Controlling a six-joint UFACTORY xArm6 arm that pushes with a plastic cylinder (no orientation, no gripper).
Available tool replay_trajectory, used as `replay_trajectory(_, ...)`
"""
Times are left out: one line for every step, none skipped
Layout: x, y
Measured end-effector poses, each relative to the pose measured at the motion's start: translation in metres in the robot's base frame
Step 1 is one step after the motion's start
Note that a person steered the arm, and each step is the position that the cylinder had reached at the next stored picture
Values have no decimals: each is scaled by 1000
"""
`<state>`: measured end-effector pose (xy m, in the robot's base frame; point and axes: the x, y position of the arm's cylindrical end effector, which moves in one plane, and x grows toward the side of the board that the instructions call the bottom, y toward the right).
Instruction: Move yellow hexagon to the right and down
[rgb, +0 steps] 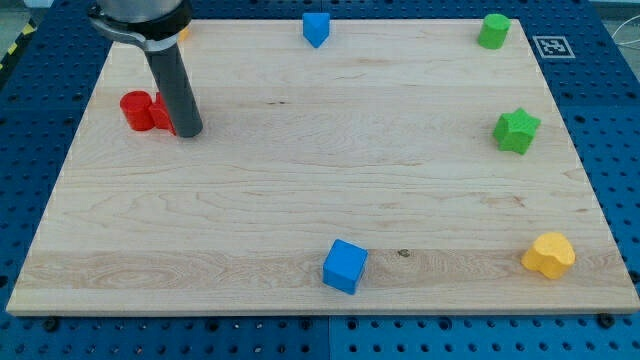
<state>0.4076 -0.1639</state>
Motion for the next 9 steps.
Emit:
replay_trajectory(-21, 8)
replay_trajectory(-52, 37)
replay_trajectory(-55, 67)
replay_trajectory(-72, 58)
replay_trajectory(-86, 26)
replay_trajectory(-111, -17)
replay_trajectory(-127, -64)
replay_trajectory(-150, -105)
replay_trajectory(-211, -112)
